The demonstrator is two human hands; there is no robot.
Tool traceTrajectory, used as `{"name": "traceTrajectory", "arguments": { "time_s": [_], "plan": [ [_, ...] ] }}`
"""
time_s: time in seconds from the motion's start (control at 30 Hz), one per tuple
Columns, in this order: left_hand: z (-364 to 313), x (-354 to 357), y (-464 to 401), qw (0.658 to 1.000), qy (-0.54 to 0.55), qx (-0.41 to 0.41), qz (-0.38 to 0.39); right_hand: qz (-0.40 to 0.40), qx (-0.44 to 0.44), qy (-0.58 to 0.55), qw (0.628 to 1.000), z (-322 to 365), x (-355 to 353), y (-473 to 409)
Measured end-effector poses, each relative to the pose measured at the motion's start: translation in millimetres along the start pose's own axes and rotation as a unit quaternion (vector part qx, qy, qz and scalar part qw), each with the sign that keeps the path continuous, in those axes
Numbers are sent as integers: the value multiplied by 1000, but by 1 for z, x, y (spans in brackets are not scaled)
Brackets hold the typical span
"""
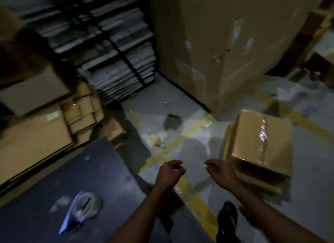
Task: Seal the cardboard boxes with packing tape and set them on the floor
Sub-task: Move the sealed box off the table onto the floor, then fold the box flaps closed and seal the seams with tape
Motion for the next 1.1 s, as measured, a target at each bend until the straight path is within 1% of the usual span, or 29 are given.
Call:
{"name": "traceTrajectory", "arguments": {
  "time_s": [0.07,0.13,0.2,0.27,0.33,0.43,0.5,0.6,0.67,0.77,0.87,0.93,1.0,1.1],
  "plan": [
    [36,-61,48,998,33,17,-57,7,-54,15,998,62,33,23],
    [74,-126,95,991,53,12,-122,37,-116,45,992,134,67,46],
    [114,-184,138,979,68,-13,-194,62,-171,58,982,199,101,65],
    [140,-237,173,964,84,-37,-250,86,-221,68,969,260,132,79],
    [156,-282,202,950,97,-54,-291,126,-266,67,953,315,161,90],
    [168,-338,242,931,112,-56,-344,161,-329,68,928,388,200,100],
    [175,-368,272,909,139,-54,-390,188,-369,35,909,429,226,100],
    [191,-405,318,872,193,-62,-445,230,-420,37,877,485,274,109],
    [204,-424,338,862,201,-69,-461,248,-419,38,873,515,286,130],
    [236,-463,362,847,215,-85,-479,242,-438,38,865,559,317,148],
    [276,-509,380,812,278,-92,-505,255,-460,69,848,609,360,162],
    [308,-541,388,796,305,-98,-514,260,-475,88,836,644,397,169],
    [343,-576,392,782,338,-97,-515,272,-462,79,840,680,438,175],
    [409,-635,391,764,381,-87,-513,302,-419,50,855,727,519,173]
  ]
}}
Point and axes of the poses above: each hand's wrist, its own y-axis away from the middle knuckle, its own x-axis out of the palm, z = x × y, the point moved 7 cm from there along -y, towards the middle knuckle, and after that the axes turned 1 degree about -x, right-handed, at the moved point
